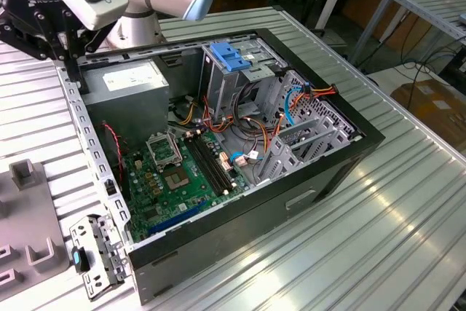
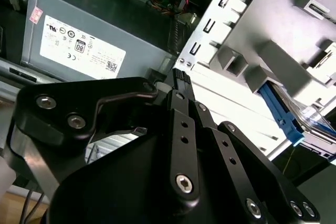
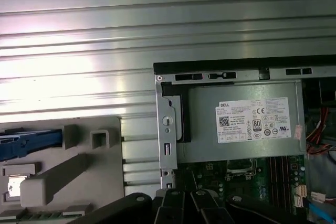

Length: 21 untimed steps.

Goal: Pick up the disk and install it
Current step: 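Reach for the disk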

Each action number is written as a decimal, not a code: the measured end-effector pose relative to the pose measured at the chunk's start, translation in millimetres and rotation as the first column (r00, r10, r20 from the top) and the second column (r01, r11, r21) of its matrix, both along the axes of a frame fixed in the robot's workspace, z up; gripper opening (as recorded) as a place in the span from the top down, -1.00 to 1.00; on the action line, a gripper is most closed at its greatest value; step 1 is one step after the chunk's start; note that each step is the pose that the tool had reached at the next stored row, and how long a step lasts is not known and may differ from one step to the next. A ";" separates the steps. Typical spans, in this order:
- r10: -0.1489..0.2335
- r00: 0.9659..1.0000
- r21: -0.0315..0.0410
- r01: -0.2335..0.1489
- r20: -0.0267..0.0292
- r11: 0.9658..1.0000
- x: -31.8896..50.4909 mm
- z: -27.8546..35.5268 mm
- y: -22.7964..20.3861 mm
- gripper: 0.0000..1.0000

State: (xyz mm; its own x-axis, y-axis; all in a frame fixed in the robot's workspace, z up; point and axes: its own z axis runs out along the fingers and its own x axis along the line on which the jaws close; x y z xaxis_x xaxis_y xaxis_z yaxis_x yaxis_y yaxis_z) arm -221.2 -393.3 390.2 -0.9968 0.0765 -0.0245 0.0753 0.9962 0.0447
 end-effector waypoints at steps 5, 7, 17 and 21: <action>0.000 1.000 0.000 0.000 0.000 1.000 -23.2 -1.3 6.3 0.79; 0.000 1.000 0.000 0.000 0.000 1.000 -35.6 -2.2 8.3 0.79; 0.000 1.000 0.000 0.000 -0.004 1.000 -54.7 -4.0 10.5 0.79; 0.000 1.000 0.000 0.000 -0.009 1.000 -71.5 -5.1 10.6 0.79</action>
